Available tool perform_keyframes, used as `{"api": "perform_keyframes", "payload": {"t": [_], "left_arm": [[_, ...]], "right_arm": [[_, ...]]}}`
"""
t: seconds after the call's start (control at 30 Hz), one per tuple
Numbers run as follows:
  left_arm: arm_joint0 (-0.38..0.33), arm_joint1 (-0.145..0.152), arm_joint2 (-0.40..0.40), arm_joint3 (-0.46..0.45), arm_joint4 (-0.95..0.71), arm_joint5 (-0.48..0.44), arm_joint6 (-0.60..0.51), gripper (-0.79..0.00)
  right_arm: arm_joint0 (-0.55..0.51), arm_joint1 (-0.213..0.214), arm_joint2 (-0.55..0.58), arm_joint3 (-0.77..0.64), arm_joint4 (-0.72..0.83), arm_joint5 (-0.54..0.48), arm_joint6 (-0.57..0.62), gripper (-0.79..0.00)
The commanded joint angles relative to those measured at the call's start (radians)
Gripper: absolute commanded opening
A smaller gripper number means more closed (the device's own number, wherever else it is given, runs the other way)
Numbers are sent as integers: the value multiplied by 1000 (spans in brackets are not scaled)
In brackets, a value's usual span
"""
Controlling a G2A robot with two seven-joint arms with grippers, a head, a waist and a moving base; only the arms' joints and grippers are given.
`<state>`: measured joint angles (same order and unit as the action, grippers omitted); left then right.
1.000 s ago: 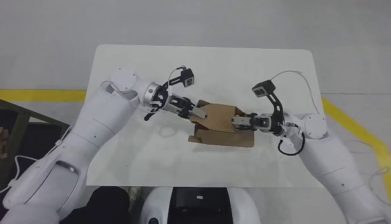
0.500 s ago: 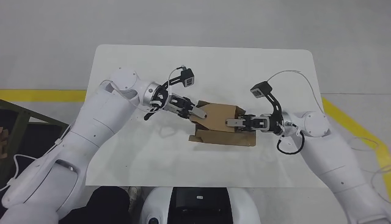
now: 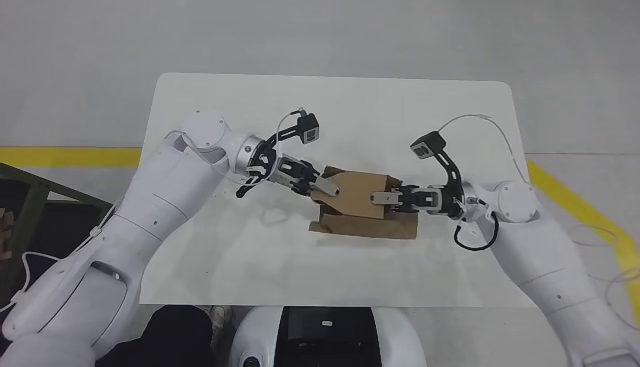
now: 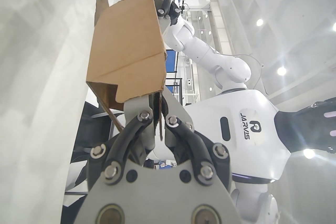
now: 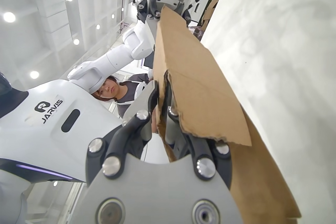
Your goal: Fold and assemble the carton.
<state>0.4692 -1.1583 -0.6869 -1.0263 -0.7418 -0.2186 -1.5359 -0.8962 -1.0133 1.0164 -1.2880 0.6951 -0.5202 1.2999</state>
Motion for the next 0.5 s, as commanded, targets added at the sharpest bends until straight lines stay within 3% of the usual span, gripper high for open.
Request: {"api": "perform_keyframes", "payload": {"t": [0.0,0.23,0.27,0.37,0.47], "left_arm": [[0,0,1,0,1,1,0,-785],[0,-3,5,0,-1,0,0,-776],[0,-3,5,0,-2,0,0,-702],[1,-2,2,-1,-12,-3,0,0],[4,0,-4,-4,-23,-6,0,0]], "right_arm": [[2,-2,-2,3,0,2,2,-782],[8,-7,-9,9,-3,8,8,-785],[8,-7,-9,10,-3,8,8,-785],[9,-9,-8,16,-5,9,9,-785],[9,-10,-5,24,-8,9,9,-785]]}}
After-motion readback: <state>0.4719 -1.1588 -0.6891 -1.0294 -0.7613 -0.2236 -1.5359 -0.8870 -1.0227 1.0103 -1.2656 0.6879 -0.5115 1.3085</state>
